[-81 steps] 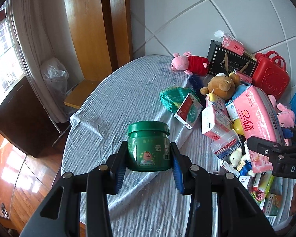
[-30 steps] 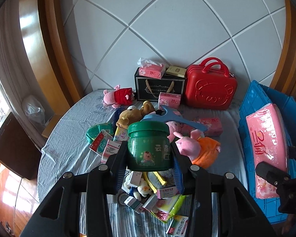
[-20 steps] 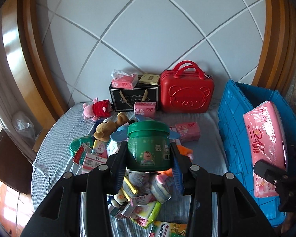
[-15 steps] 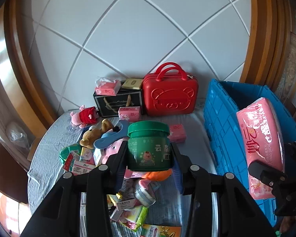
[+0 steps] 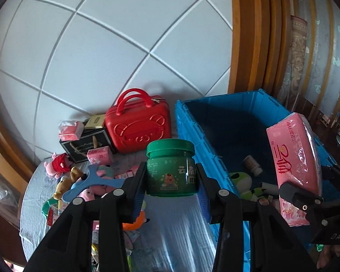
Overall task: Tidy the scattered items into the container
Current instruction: 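Carry the green jar and pink tissue pack over the blue crate with both tools, then open both tools to drop the jar and tissue pack into the crate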
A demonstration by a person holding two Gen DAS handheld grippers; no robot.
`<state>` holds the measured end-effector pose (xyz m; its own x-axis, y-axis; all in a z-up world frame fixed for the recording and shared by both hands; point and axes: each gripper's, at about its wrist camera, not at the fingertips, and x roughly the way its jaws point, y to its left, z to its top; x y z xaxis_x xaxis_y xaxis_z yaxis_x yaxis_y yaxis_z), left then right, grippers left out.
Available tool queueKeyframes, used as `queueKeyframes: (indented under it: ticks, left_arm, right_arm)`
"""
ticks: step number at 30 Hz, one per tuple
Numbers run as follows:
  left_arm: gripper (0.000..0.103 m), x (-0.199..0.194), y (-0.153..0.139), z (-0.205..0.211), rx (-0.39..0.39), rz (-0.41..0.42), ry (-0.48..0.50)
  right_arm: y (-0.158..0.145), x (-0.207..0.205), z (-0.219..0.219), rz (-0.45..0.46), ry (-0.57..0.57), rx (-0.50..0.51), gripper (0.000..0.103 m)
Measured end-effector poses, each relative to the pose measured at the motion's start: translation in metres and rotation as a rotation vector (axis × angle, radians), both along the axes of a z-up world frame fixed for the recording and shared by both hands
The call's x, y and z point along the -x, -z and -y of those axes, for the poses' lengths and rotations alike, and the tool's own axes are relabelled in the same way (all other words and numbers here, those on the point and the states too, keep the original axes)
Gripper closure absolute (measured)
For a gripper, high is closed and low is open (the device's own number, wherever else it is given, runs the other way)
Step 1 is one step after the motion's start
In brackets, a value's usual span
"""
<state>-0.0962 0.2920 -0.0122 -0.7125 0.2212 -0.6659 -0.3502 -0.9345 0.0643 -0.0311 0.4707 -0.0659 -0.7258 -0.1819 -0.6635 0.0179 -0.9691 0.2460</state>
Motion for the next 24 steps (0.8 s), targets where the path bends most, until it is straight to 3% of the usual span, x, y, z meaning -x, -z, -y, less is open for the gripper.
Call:
queueKeyframes:
  ticks: [12, 24]
  left_arm:
    - [0.063, 0.002, 0.015, -0.112, 0.021, 0.043, 0.194]
    - [0.063, -0.003, 0.037, -0.177, 0.025, 0.101, 0.31]
  right_arm:
    - [0.017, -0.037, -0.095, 0.051, 0.216, 0.003, 0.014]
    - [0.041, -0.07, -0.148, 0.115, 0.352, 0.001, 0.014]
